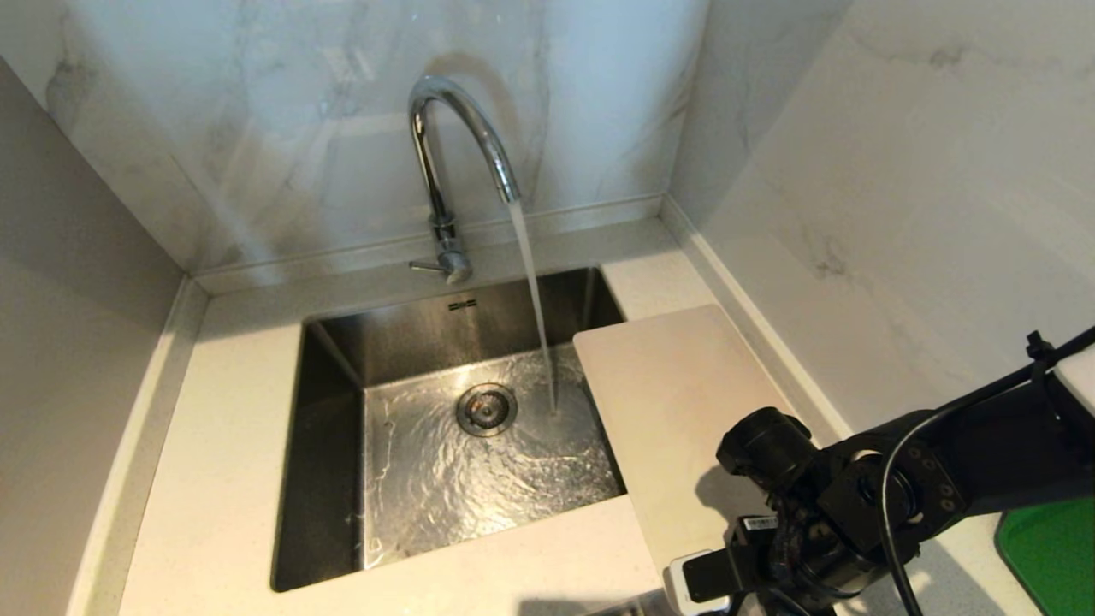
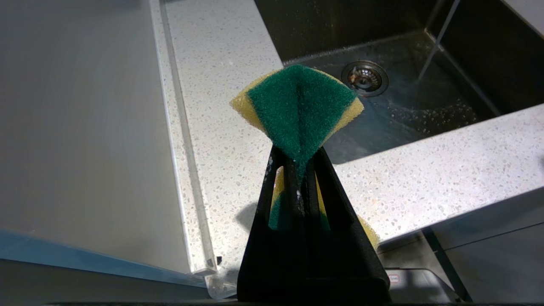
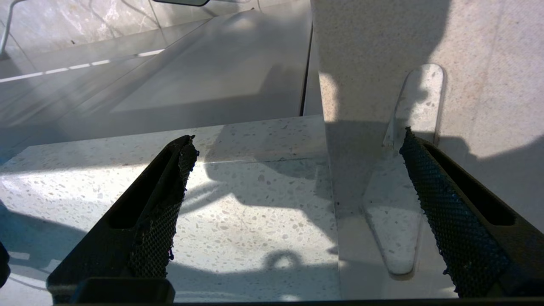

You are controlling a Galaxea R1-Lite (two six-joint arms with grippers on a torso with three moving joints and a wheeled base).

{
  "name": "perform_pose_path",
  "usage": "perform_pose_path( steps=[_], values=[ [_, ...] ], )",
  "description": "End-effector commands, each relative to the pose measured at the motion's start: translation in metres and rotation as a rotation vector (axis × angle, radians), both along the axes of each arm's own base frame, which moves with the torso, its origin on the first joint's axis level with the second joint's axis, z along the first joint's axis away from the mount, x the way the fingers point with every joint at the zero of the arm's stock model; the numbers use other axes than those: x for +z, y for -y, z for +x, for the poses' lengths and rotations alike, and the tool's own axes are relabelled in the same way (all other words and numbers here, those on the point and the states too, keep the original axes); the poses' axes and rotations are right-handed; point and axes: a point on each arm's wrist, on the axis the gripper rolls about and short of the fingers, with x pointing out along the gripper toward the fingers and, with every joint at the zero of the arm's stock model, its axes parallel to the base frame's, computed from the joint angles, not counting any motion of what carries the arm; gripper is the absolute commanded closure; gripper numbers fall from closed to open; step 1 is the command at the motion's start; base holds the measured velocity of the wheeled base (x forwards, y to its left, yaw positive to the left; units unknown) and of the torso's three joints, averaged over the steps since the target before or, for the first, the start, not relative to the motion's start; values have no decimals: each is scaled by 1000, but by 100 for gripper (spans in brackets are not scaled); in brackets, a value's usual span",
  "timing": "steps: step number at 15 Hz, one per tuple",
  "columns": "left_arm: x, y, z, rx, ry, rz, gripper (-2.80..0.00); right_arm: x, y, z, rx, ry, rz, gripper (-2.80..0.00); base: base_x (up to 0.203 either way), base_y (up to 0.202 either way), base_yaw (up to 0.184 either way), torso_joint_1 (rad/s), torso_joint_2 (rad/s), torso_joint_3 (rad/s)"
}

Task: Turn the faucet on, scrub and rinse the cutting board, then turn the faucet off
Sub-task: Pick up the cutting board

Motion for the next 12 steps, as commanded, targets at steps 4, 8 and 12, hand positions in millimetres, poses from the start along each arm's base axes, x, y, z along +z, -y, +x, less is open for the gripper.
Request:
perform_pose_path(
  steps=[4,8,12],
  values=[
    [0,0,0,0,-1,-1,0,-6,-1,2,10,-18,-9,-280,0,0,0,0,0,0],
    [0,0,0,-1,-1,-1,0,-14,-3,2,10,-46,-19,-280,0,0,0,0,0,0],
    [0,0,0,-1,-1,-1,0,-25,-8,4,22,-30,-12,-280,0,0,0,0,0,0]
  ],
)
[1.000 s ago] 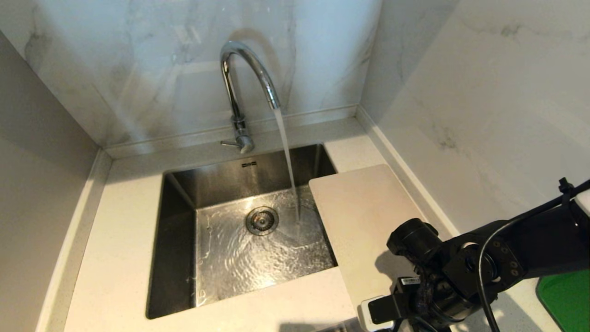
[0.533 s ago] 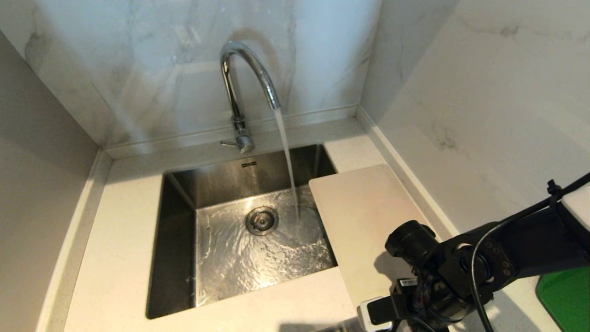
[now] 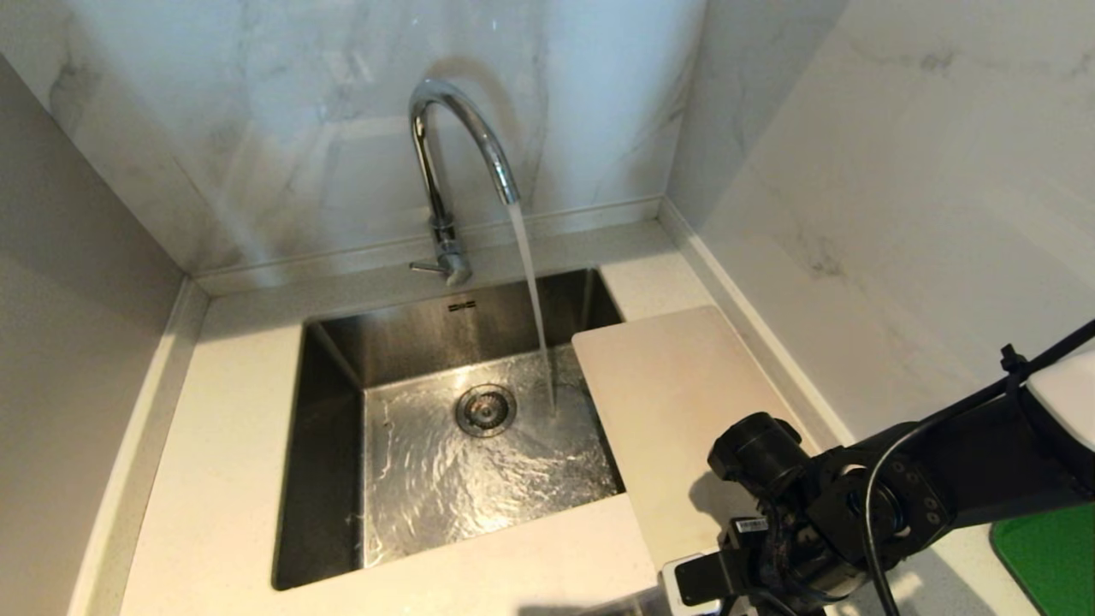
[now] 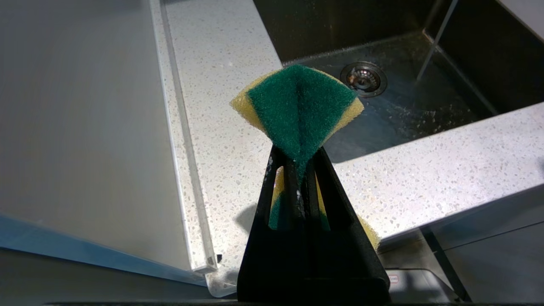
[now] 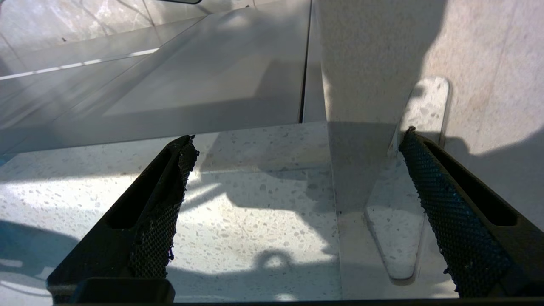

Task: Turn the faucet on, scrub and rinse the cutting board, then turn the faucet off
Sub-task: Pick up the cutting board

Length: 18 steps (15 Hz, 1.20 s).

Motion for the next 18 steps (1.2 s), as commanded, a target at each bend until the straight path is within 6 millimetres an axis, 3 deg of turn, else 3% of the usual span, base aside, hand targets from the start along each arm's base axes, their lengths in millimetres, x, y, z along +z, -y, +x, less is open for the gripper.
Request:
perform_pose_path(
  steps=[1,14,18],
  values=[
    [0,0,0,0,-1,0,0,-9,-1,0,8,-31,-14,-280,0,0,0,0,0,0],
    [0,0,0,0,-1,0,0,-5,5,-14,8,-39,-14,-280,0,0,0,2,2,-1],
    [0,0,0,0,-1,0,0,-13,0,-19,29,-47,-18,-280,0,0,0,0,0,0]
  ],
)
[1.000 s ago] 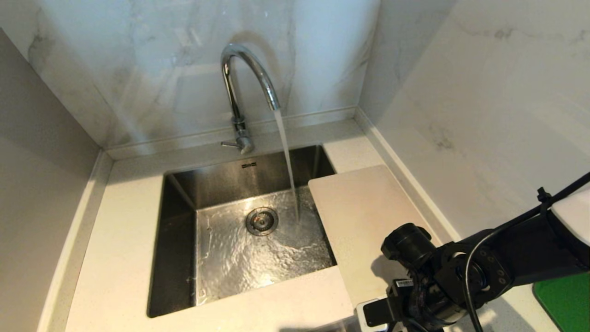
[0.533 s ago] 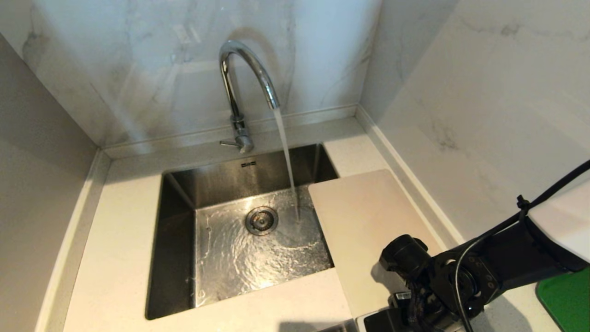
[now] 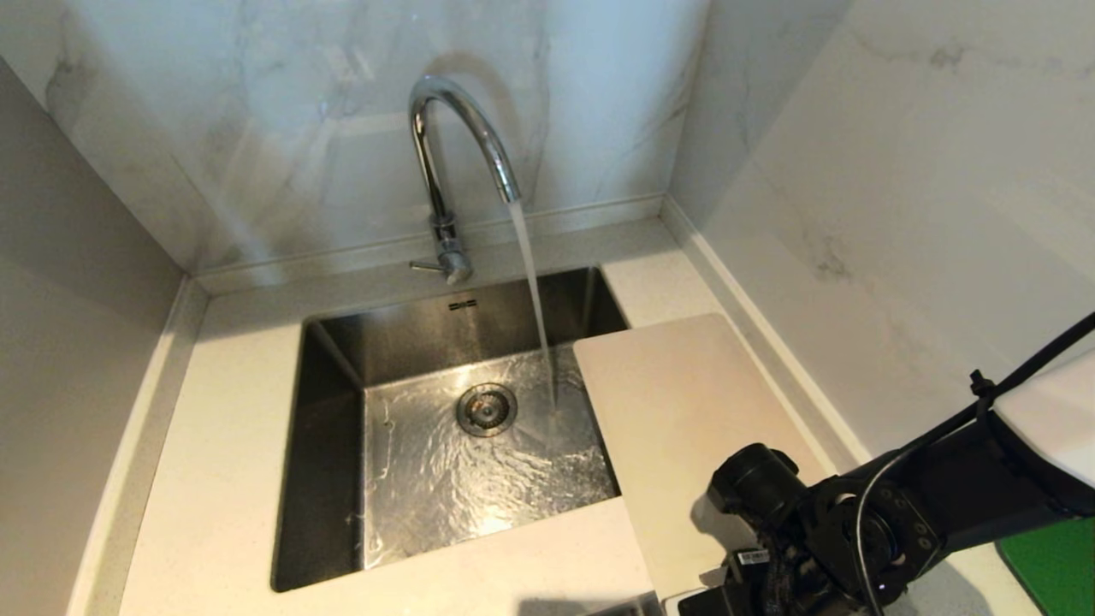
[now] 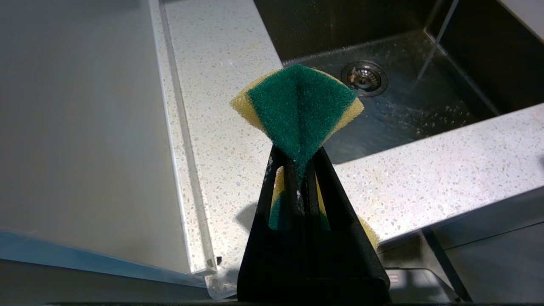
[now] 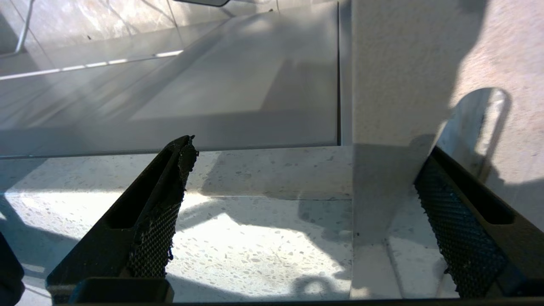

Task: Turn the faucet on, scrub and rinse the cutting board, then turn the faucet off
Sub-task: Pick up the cutting board

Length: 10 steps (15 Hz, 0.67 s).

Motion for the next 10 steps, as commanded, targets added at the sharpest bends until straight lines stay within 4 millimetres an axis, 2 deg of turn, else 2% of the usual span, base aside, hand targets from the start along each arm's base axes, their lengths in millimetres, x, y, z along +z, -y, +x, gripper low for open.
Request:
perform_pose_path(
  steps=[1,6,10],
  values=[
    [0,0,0,1,-1,0,0,-5,-2,-2,17,10,2,-280,0,0,0,0,0,0],
    [0,0,0,-1,-1,0,0,-25,-2,-2,-13,51,30,-280,0,0,0,0,0,0],
    [0,0,0,-1,-1,0,0,-33,-5,-9,6,88,48,-280,0,0,0,0,0,0]
  ],
)
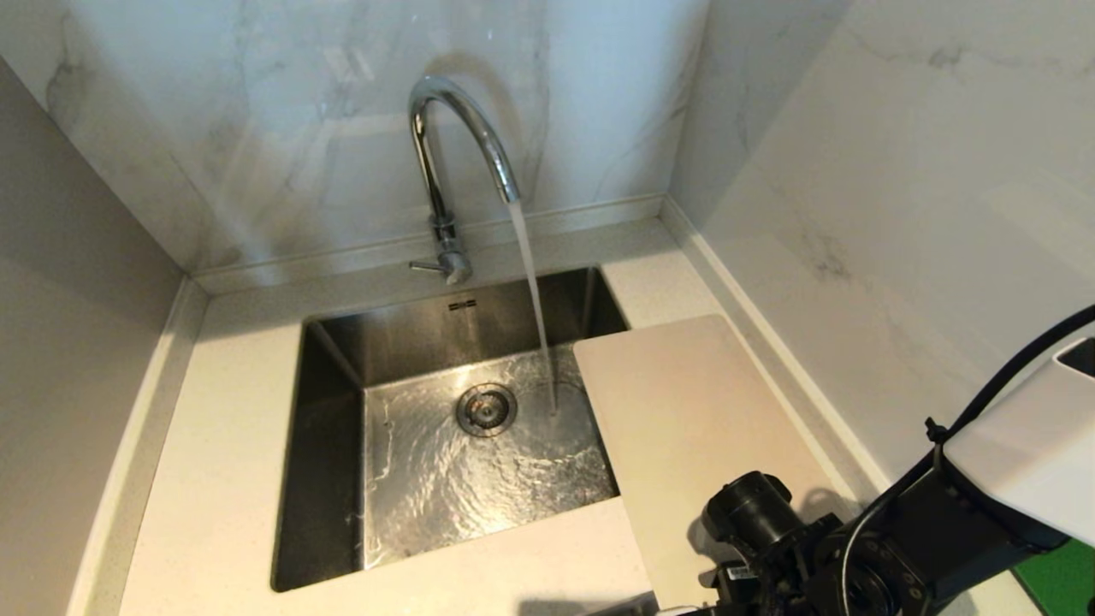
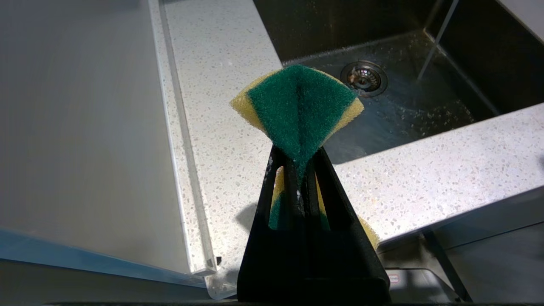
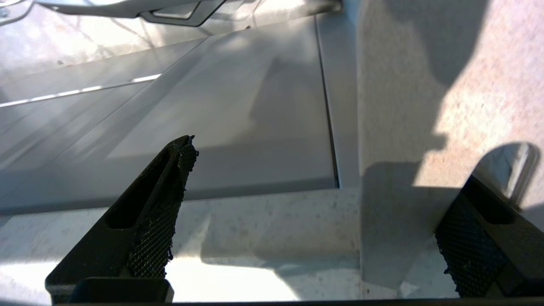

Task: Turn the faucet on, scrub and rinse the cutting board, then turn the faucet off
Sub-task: Pick up the cutting board

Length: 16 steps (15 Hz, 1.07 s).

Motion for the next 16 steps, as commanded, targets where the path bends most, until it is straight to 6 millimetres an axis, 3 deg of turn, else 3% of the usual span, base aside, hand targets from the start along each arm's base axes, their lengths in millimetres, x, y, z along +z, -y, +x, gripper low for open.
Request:
perform_pose_path(
  steps=[1,6,16],
  values=[
    [0,0,0,1,-1,0,0,-8,-1,-4,13,3,-1,-280,0,0,0,0,0,0],
    [0,0,0,0,-1,-1,0,-33,-1,-12,28,17,2,-280,0,0,0,0,0,0],
    [0,0,0,1,-1,-1,0,-37,-2,-12,-3,7,9,-280,0,0,0,0,0,0]
  ],
)
